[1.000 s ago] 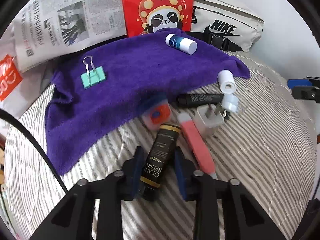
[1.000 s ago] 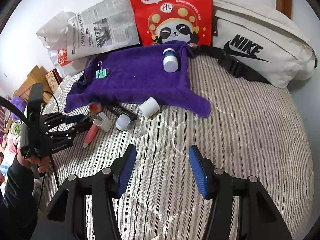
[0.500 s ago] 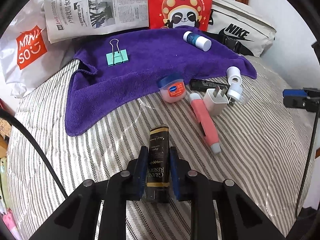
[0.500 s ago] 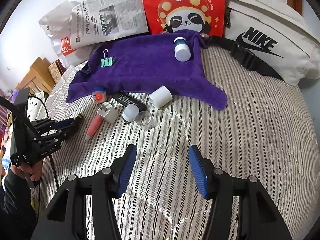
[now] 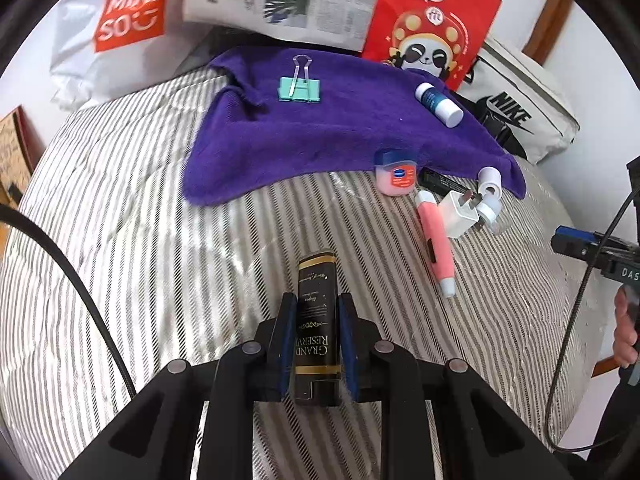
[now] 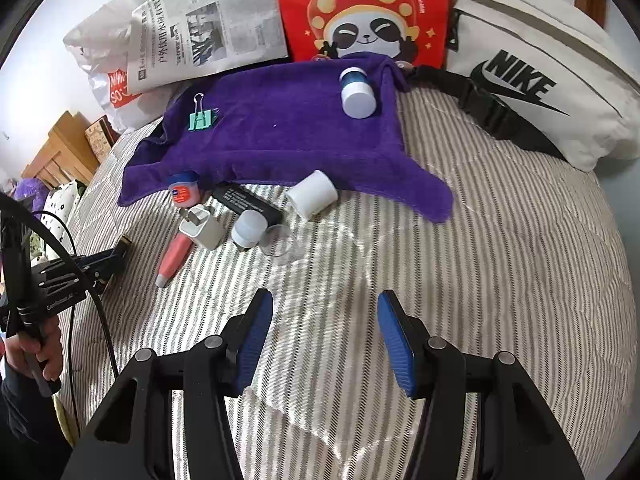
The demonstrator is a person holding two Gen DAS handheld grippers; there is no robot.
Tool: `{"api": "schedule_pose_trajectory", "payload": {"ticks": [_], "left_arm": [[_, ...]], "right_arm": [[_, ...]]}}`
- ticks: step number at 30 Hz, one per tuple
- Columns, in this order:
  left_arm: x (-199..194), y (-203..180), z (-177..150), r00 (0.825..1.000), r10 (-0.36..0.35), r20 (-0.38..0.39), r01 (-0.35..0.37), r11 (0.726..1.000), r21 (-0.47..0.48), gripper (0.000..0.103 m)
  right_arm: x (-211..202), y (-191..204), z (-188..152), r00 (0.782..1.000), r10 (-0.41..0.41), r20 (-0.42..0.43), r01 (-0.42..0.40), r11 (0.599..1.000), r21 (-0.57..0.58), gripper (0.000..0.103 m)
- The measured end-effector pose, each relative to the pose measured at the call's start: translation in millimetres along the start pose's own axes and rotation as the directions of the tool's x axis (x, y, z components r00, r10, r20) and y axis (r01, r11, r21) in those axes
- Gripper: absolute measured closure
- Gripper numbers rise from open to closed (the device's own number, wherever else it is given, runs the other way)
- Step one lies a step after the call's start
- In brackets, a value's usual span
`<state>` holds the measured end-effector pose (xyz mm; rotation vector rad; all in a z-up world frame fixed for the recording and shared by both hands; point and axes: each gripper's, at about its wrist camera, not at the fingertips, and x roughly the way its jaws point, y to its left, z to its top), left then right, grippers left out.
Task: Organize rigid objects
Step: 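Lift the black bottle off the bed with the left gripper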
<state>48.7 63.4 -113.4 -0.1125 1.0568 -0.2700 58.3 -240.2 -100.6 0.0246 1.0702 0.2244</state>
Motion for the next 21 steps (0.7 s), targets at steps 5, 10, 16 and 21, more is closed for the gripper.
{"api": "schedule_pose_trajectory", "payload": {"ticks": [5, 10, 16, 21], "left_arm": [[-3, 5, -7, 1.000, -0.006, 0.015, 0.006, 1.000, -0.020, 0.082], [-3, -15, -13, 0.995, 0.096, 0.016, -0.097, 0.992, 0.080, 0.079], [-3, -19, -12, 0.995, 0.098, 0.005, -0.098, 0.991, 0.089, 0.064], [-2, -12, -7, 0.992, 0.125, 0.007, -0.125, 0.989, 0.073, 0.081]], "right_arm": [[8, 9, 0, 1.000, -0.006, -0.020, 0.005, 1.000, -0.030, 0.049], [11, 10, 1, 0.999, -0.010, -0.030, 0.009, 0.999, -0.040, 0.049], [11, 7, 2, 1.000, -0.008, -0.030, 0.007, 0.999, -0.035, 0.049], [14, 8, 1, 0.999, -0.004, -0.039, 0.003, 0.999, -0.037, 0.049]]}}
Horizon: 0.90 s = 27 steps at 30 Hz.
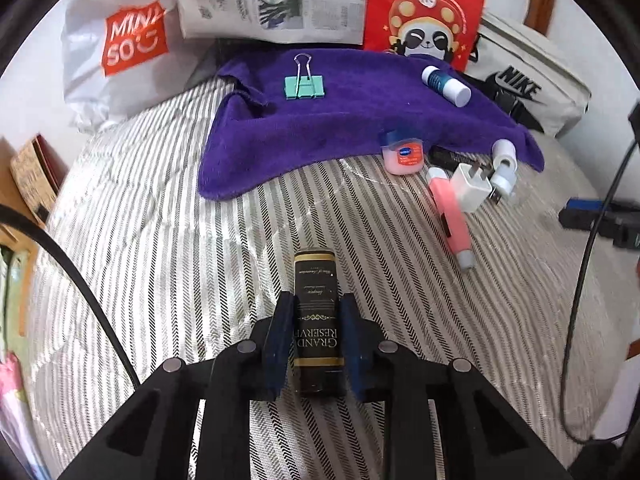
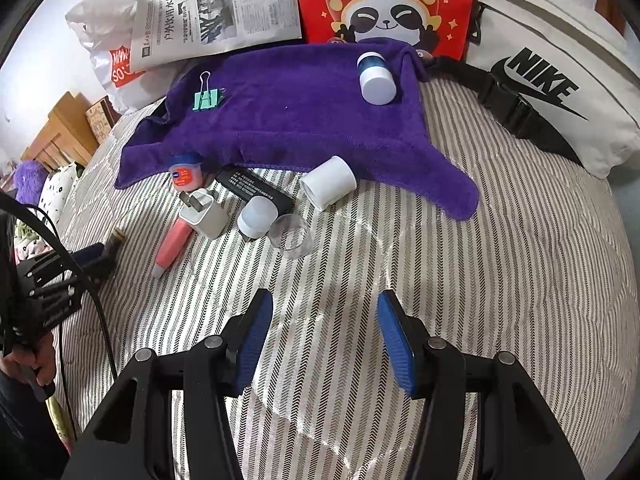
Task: Organize rigid objects
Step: 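Lift the black bottle off the bed with the left gripper, then grasp white cylindrical cap with right gripper while left gripper holds black bottle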
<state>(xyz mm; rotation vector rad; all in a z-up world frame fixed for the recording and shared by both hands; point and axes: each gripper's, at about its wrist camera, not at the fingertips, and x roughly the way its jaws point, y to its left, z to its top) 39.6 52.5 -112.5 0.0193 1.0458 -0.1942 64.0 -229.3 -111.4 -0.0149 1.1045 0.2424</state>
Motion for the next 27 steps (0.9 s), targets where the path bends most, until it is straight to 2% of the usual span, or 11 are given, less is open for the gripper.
{"api": "schedule_pose_trajectory", "payload": {"ticks": [3, 8, 16, 24, 27], "left_arm": [[-1, 6, 0, 0.999, -0.026, -0.018, 0.026, 0.999, -0.027, 0.081], [0, -1, -3, 1.000, 0.025, -0.006, -0.024, 1.000, 0.005, 0.080], [0, 1, -2, 1.000, 0.010, -0.010, -0.010, 1.000, 0.009, 0.080], [-1, 1, -3, 1.000, 0.009, -0.005, -0.009, 1.000, 0.015, 0.080], [-1, 0, -3, 1.000, 0.010, -0.008, -0.010, 1.000, 0.020, 0.080]], "right_arm": [[-1, 2, 0, 1.000, -0.002, 0.003, 0.002, 1.000, -0.014, 0.049], [0, 1, 8, 1.000, -0.001, 0.018, 0.001, 1.000, -0.010, 0.049], [17, -9, 44, 0.997, 0.008, 0.072, -0.009, 1.000, 0.016, 0.049], [46, -3, 62, 0.999, -0.024, 0.048, 0.028, 0.996, -0.085, 0.049], [54, -1, 65, 0.998, -0.037, 0.049, 0.043, 0.993, -0.111, 0.054]]}}
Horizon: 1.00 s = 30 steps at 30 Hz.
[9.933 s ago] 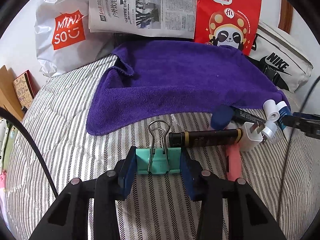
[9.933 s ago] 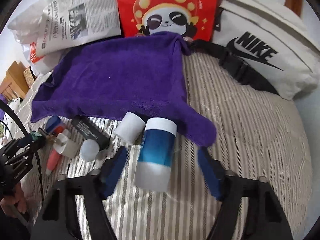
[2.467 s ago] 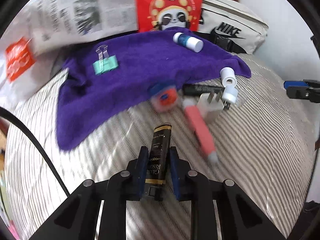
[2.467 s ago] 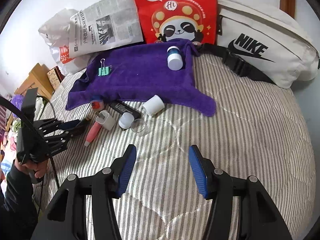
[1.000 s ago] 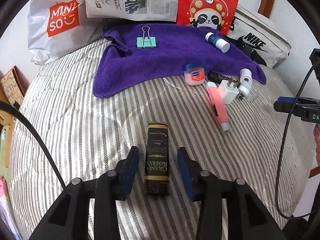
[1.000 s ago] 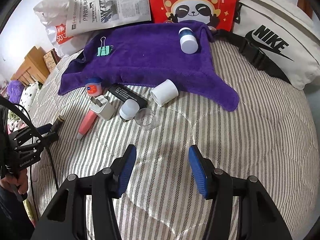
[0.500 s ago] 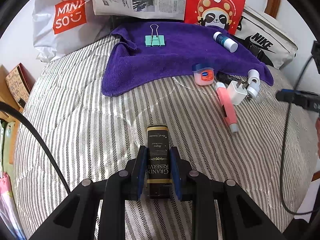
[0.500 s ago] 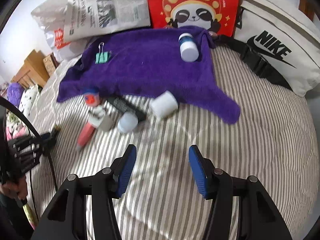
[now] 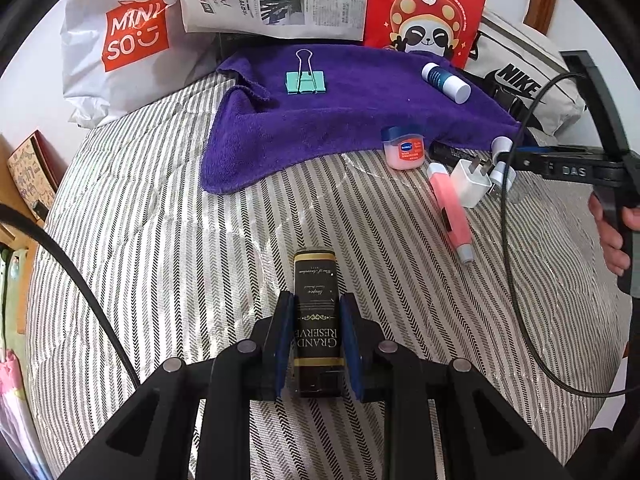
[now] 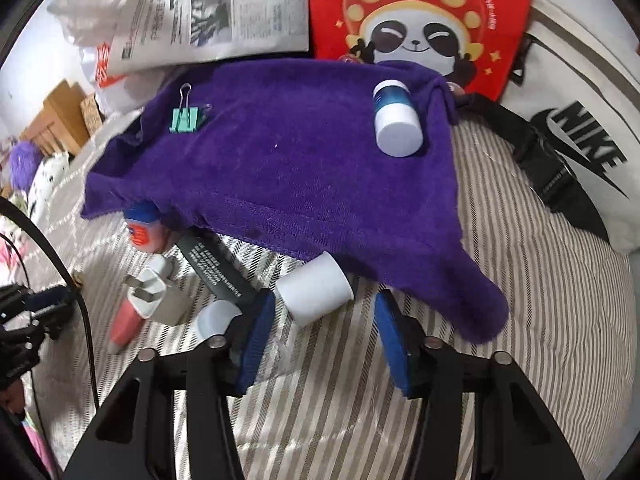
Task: Organize rigid objects
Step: 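Grasp white cylindrical cap with right gripper while left gripper holds black bottle, then carry the black bottle and the white cap over the purple towel with both grippers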
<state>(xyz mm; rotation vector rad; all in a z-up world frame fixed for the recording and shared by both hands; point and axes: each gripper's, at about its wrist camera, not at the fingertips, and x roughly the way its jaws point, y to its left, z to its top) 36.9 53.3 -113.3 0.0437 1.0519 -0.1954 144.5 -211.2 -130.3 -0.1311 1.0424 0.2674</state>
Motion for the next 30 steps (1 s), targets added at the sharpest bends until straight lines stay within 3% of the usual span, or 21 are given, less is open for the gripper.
{"api": "schedule_pose_trajectory", "payload": {"ticks": [3, 22, 30], "left_arm": [[0, 0, 0, 1.000, 0.001, 0.001, -0.001, 1.000, 0.004, 0.080], [2, 2, 1, 1.000, 0.009, -0.014, -0.009, 0.999, -0.043, 0.081], [-8, -3, 1, 0.999, -0.035, -0.013, 0.034, 0.997, -0.070, 0.081]], "right_arm": [[7, 2, 2, 1.000, 0.011, 0.005, -0.011, 1.000, -0.021, 0.071], [-11, -24, -21, 0.999, -0.037, 0.014, 0.036, 0.996, 0.078, 0.071], [-48, -30, -26, 0.997, -0.031, 0.075, 0.024, 0.996, 0.087, 0.071]]}}
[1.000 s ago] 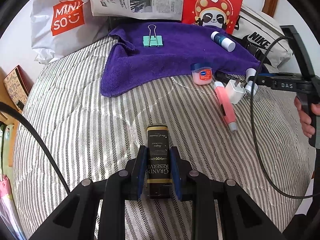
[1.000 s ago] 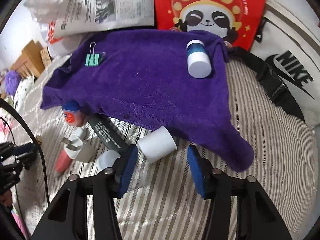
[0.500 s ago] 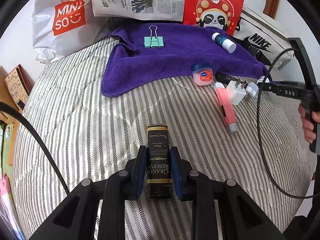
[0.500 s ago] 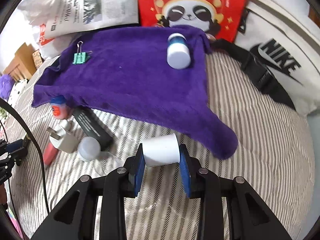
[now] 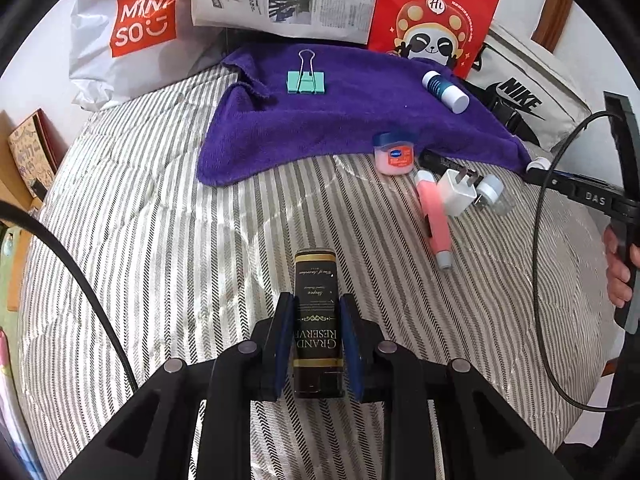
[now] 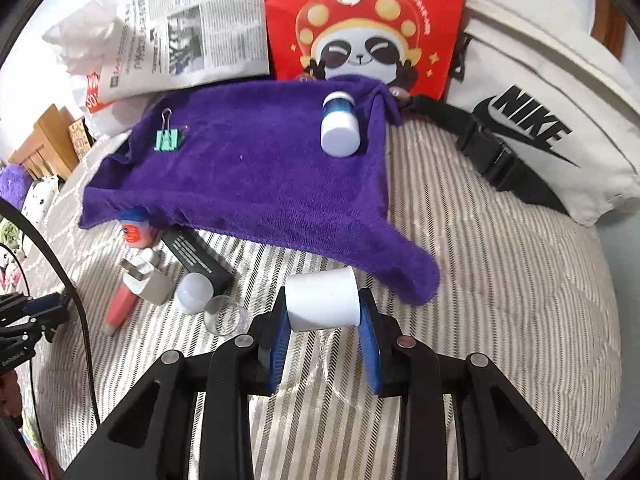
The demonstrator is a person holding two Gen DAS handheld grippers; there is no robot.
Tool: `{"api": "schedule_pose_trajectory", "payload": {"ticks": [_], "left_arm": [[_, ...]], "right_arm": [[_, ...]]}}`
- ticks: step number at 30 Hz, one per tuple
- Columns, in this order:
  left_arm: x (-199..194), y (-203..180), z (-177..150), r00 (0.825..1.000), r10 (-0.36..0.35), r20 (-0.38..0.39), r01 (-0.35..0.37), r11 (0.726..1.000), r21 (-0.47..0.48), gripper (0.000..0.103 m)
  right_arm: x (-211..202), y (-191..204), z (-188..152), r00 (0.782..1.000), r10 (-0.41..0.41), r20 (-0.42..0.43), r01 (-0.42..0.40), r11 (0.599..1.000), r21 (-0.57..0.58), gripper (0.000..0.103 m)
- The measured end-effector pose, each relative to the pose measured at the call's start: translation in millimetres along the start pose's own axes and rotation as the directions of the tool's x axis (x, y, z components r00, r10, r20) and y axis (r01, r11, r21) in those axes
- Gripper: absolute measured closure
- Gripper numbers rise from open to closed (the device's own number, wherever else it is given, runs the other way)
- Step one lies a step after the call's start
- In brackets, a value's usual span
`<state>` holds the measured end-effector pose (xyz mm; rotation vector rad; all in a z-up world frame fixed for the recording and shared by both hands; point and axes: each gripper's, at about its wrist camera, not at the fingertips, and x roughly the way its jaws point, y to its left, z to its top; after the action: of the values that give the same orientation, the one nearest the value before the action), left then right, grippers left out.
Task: Organize rigid objects
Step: 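Carry the black bottle and the white cap over the purple towel with both grippers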
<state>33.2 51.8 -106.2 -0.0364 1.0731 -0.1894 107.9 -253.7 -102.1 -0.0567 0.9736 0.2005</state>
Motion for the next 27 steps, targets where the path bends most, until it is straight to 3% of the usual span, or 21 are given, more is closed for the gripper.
{"api": "schedule_pose_trajectory", "payload": {"ticks": [27], "left_arm": [[-15, -3, 67, 0.996, -0.051, 0.079, 0.050, 0.999, 0.019, 0.081]], "right_arm": [[-22, 5, 28, 0.997, 0.047, 0.065, -0.047, 0.999, -0.006, 0.071]]}}
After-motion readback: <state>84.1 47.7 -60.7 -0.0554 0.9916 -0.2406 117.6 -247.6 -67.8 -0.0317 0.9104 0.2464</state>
